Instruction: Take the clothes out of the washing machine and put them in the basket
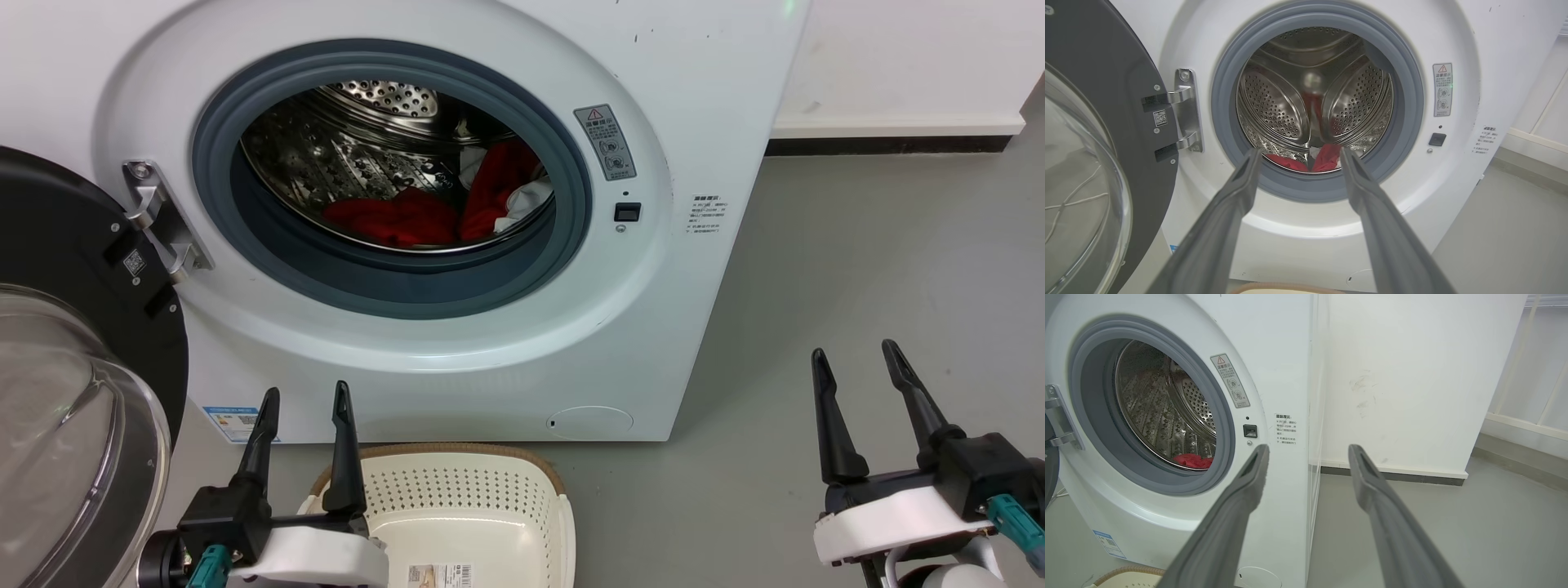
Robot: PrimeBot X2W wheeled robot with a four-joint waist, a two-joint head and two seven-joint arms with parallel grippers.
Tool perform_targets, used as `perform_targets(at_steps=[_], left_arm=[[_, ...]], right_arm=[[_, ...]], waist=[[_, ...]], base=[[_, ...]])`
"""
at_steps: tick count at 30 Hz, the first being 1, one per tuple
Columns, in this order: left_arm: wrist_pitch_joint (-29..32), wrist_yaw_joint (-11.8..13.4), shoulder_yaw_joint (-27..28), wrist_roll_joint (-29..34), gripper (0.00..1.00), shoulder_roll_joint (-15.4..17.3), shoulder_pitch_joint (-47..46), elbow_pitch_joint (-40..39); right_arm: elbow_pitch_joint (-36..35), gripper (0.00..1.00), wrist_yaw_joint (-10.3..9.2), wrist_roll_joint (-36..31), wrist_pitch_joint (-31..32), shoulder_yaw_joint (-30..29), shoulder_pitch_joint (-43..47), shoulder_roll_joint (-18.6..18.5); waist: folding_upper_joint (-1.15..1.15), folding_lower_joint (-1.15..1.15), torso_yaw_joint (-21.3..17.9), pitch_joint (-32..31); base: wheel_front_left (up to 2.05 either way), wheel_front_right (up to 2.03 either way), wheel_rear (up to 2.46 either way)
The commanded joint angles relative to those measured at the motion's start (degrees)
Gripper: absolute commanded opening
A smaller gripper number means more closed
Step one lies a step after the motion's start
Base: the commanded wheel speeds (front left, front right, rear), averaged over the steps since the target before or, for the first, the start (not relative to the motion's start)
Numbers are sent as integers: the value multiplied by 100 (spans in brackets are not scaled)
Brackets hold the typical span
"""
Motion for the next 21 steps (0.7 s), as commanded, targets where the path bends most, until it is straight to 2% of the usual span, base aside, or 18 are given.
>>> perform_targets(at_steps=[1,10,21], left_arm=[[-56,23,-9,113,100,32,22,-26],[-155,-175,-36,400,100,17,75,83],[-263,-217,-35,863,100,-19,122,331]], right_arm=[[-65,100,-2,-123,-64,14,19,-25],[-96,100,-2,-531,-170,27,28,-25],[35,100,-3,-874,-277,104,101,-24]], waist=[[0,0,-2,5],[0,0,-23,38],[0,0,-22,47]], base=[[0,0,0],[0,0,0],[0,0,0]])
